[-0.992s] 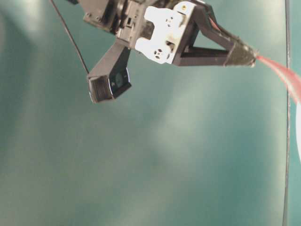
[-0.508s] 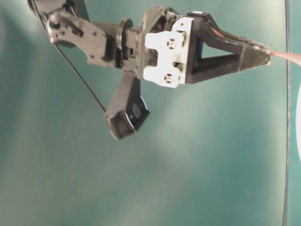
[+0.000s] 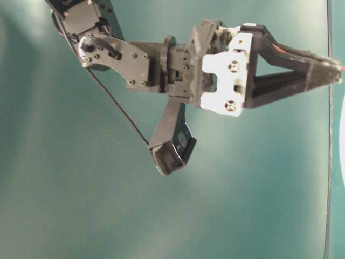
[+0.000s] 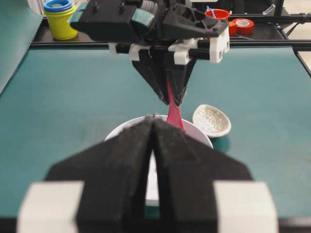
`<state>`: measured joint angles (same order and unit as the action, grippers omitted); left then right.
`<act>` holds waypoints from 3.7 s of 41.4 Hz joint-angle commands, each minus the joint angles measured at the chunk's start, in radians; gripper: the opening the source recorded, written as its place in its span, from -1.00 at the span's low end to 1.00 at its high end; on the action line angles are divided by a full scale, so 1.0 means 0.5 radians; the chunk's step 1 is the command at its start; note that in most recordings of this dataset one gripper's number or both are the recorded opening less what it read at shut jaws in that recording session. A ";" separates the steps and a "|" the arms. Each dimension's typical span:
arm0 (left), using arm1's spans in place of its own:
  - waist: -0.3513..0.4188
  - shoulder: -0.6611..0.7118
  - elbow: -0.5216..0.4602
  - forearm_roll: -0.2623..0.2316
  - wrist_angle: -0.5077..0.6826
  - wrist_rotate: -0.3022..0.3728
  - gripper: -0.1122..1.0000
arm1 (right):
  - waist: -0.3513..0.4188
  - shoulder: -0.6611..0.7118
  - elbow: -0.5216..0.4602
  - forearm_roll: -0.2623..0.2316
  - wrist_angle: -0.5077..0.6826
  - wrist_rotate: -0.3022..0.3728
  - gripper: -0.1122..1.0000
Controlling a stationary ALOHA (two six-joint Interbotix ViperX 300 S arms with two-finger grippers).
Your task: Scoop the yellow hexagonal prism block from the bowl with a spoon using the right arm.
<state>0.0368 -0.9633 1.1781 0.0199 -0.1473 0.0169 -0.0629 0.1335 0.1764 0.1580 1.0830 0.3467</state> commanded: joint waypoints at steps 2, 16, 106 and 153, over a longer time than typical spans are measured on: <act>0.000 0.006 -0.037 0.000 -0.021 -0.003 -0.78 | -0.003 -0.018 -0.046 0.009 -0.031 -0.003 -0.39; 0.003 0.006 -0.037 0.000 -0.021 -0.003 -0.78 | -0.012 0.025 -0.046 0.006 -0.074 -0.012 -0.39; 0.003 0.003 -0.040 0.000 -0.021 -0.003 -0.78 | -0.058 -0.193 0.209 -0.301 -0.868 -0.123 -0.80; 0.003 0.012 -0.037 0.000 -0.006 -0.003 -0.78 | 0.052 -0.233 0.310 -0.491 -0.298 -0.749 0.32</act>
<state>0.0368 -0.9664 1.1781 0.0199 -0.1457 0.0169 -0.0399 0.0291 0.3313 -0.0782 0.9342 -0.0245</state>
